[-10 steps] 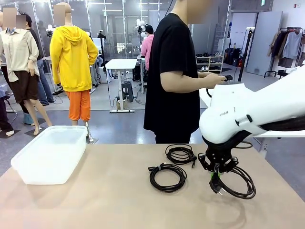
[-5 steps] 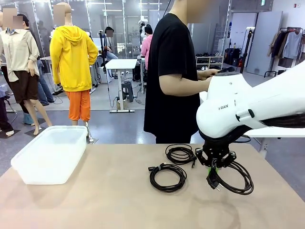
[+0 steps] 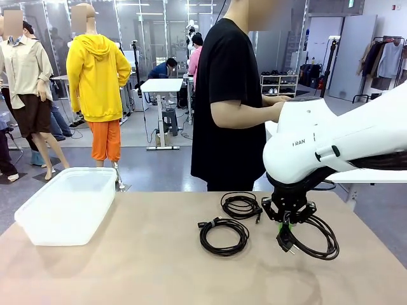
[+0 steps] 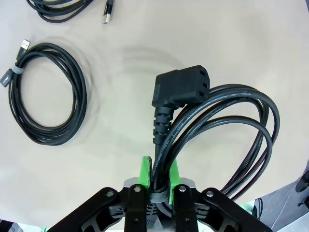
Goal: Organize and store the cables.
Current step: Place the Power Cable into the Organizing box.
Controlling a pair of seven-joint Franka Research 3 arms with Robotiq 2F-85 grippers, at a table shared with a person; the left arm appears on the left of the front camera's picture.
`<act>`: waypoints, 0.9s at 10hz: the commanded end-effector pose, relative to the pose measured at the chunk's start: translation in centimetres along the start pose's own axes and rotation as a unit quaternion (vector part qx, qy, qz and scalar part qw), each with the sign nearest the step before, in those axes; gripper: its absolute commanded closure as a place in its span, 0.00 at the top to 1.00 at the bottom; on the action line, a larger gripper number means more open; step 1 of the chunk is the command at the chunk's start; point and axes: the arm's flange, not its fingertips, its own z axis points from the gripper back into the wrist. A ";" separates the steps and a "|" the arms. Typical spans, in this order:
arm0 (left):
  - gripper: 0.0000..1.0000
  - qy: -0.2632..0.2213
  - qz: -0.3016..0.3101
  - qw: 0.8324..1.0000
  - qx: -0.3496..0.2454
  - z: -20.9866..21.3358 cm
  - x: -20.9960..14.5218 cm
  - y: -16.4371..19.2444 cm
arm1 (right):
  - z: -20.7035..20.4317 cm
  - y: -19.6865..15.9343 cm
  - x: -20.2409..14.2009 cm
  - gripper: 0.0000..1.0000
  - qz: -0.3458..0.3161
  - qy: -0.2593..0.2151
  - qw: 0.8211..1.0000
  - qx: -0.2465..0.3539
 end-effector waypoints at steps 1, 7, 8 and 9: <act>1.00 -0.003 -0.006 1.000 -0.004 0.0 0.0 0.0 | 1.3 2.6 -1.6 0.18 0.066 -0.047 0.996 0.045; 1.00 -0.003 -0.006 1.000 -0.004 0.0 0.0 0.0 | 0.7 22.8 -7.6 0.18 0.073 -0.012 0.997 0.033; 1.00 -0.003 -0.006 1.000 -0.004 0.0 0.0 0.0 | 0.1 26.0 -8.8 0.18 0.096 -0.008 0.995 0.012; 1.00 -0.003 -0.006 1.000 -0.004 0.0 0.0 0.0 | -0.9 29.0 -9.8 0.18 0.100 0.000 0.995 -0.006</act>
